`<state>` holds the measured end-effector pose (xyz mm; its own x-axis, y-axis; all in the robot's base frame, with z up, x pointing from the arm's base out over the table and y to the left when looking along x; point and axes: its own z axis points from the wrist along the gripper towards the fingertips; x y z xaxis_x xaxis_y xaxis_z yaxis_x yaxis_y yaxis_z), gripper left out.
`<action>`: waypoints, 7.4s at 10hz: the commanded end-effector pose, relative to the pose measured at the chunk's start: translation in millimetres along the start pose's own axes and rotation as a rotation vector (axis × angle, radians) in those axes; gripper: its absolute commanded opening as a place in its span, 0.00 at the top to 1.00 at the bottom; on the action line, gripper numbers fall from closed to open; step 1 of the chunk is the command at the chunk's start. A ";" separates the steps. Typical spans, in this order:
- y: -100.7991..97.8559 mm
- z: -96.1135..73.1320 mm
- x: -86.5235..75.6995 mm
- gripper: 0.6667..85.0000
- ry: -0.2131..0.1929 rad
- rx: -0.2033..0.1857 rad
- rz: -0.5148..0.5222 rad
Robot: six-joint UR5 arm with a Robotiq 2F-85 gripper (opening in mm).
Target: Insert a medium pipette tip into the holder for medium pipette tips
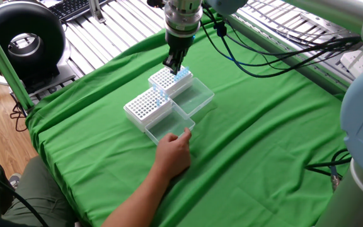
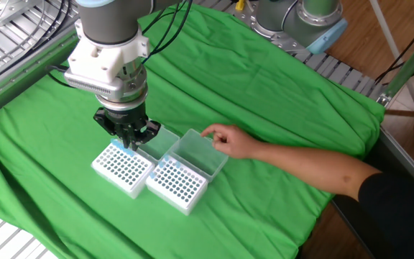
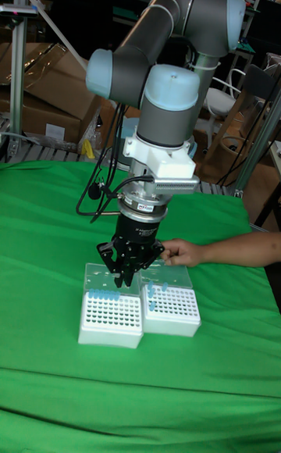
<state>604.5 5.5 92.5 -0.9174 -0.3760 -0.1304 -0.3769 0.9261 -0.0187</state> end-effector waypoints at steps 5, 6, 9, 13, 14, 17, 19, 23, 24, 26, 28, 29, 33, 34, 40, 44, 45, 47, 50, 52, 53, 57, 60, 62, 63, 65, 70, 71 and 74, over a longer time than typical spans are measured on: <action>45.8 12.6 -12.7 0.71 -0.010 -0.044 0.133; 51.3 13.1 -17.9 0.71 -0.008 -0.045 0.150; 67.4 15.5 -35.1 0.72 -0.004 -0.038 0.193; 66.7 24.0 -46.6 0.72 -0.015 -0.026 0.185; 64.3 25.1 -46.7 0.72 -0.015 -0.018 0.181; 59.7 26.5 -46.7 0.72 -0.016 -0.005 0.171; 58.7 26.5 -46.3 0.72 -0.018 -0.006 0.168; 57.8 20.9 -41.0 0.72 0.002 0.002 0.176; 58.0 20.7 -41.0 0.72 0.002 0.002 0.176; 58.9 20.2 -41.2 0.72 0.003 0.000 0.178; 59.1 21.5 -42.1 0.72 0.001 -0.001 0.176; 59.8 23.2 -43.3 0.72 -0.001 -0.004 0.177; 59.7 27.6 -45.4 0.72 -0.006 -0.005 0.171; 59.2 29.3 -46.1 0.72 -0.009 -0.004 0.171; 53.8 33.3 -43.0 0.91 -0.006 0.014 0.201; 54.5 16.6 -33.4 1.00 0.033 0.017 0.215; 54.4 10.5 -31.5 1.00 0.044 0.014 0.212; 54.9 -11.1 -29.3 1.00 0.069 0.000 0.202; 53.0 -32.2 -37.7 1.00 0.064 -0.020 0.194; 51.9 -31.1 -42.7 1.00 0.045 -0.016 0.194; 51.1 -29.0 -45.7 1.00 0.032 -0.012 0.195; 43.2 -36.2 -40.7 1.00 0.044 0.021 0.162; 24.3 -35.1 -38.3 1.00 0.031 0.068 0.103; 17.5 -33.8 -32.4 1.00 0.026 0.068 0.084; 14.4 -31.6 -29.4 1.00 0.021 0.068 0.075; 8.5 -31.3 -23.8 1.00 0.019 0.067 0.061; 3.2 -28.7 -13.3 1.00 0.015 0.062 0.048; 2.5 -27.7 -12.8 1.00 0.013 0.063 0.048; 3.6 -24.1 -12.3 1.00 0.010 0.058 0.053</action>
<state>611.5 11.3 119.4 -0.9356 -0.3340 -0.1142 -0.3261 0.9417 -0.0827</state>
